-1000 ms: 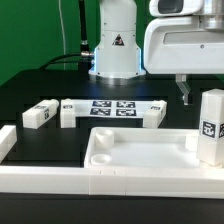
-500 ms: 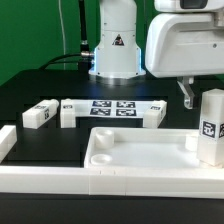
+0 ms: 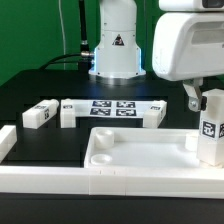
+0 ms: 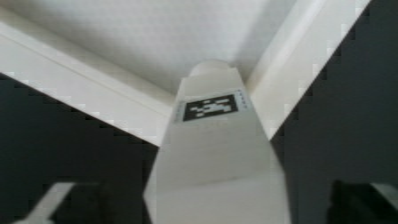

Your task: Assemble desk

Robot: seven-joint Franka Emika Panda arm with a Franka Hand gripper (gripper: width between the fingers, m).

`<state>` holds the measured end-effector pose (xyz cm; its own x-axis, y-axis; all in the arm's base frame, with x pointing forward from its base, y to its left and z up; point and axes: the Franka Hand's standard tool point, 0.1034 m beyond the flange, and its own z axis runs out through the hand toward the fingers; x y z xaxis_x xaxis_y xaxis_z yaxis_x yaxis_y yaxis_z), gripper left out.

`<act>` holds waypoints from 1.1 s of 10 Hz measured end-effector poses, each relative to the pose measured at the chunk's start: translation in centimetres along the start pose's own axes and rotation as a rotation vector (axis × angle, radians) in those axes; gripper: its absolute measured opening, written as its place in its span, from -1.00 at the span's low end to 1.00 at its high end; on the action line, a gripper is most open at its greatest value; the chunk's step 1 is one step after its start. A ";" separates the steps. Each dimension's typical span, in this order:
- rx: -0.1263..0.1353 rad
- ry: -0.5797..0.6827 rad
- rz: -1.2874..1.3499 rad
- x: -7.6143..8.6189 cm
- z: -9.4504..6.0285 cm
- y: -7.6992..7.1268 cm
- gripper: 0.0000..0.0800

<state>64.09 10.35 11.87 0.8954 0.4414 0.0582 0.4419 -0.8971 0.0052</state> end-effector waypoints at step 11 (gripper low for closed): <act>0.038 0.017 0.561 -0.3 0.2 0.2 -0.28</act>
Offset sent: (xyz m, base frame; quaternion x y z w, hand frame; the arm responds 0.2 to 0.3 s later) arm 0.0000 0.0000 0.0000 0.0000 0.0000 0.0650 0.9979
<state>63.92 10.03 11.68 0.9929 -0.1038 0.0573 -0.0999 -0.9927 -0.0672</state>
